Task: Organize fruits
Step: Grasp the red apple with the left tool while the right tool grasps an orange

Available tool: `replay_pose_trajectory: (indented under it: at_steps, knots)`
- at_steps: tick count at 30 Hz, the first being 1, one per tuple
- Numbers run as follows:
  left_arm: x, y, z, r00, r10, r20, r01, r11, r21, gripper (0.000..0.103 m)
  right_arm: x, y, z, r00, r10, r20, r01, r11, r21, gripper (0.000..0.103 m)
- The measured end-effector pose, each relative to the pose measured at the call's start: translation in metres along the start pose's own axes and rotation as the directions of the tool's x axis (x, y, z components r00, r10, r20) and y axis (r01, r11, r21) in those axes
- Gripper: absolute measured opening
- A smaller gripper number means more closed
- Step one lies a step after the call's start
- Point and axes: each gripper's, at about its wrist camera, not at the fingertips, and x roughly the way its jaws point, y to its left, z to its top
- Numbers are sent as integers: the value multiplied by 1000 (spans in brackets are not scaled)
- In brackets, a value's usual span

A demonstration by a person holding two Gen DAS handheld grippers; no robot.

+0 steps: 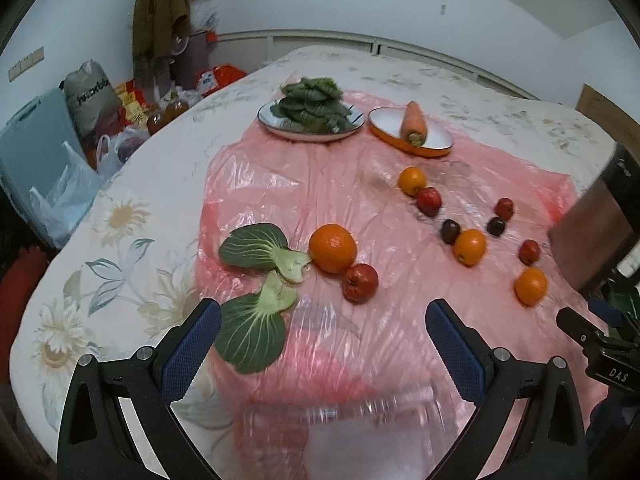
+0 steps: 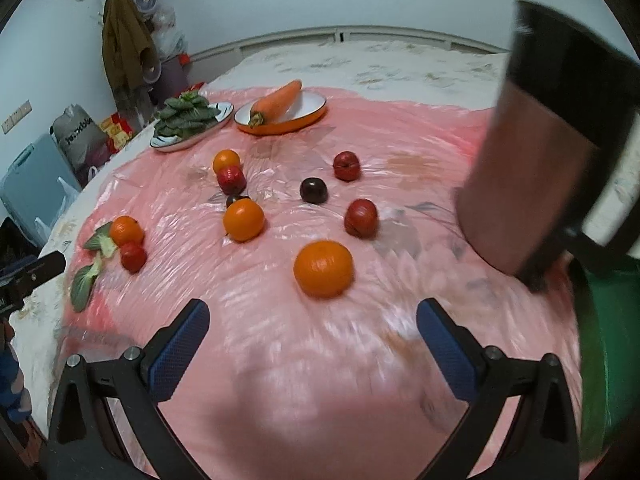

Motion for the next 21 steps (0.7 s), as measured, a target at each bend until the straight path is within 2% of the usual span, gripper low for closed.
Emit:
replay_pose_trajectory:
  at_steps: [3, 13, 14, 19, 21]
  knots:
    - [20, -3, 4, 1000, 16, -25, -16, 1000, -6, 98, 26, -2, 13, 999, 1, -34, -1, 1000, -20, 103]
    - [71, -12, 2, 993, 35, -115, -40, 999, -38, 75, 67, -11, 21, 995, 40, -92, -42, 999, -26, 103]
    - [74, -12, 2, 992, 36, -122, -41, 998, -39, 71, 69, -13, 21, 994, 42, -97, -45, 999, -23, 101]
    - [81, -18, 1, 990, 46, -131, -51, 998, -29, 71, 77, -14, 19, 992, 53, -111, -56, 998, -31, 84]
    - [83, -18, -1, 990, 45, -135, -49, 998, -32, 70, 79, -15, 18, 992, 54, -117, -58, 998, -35, 82]
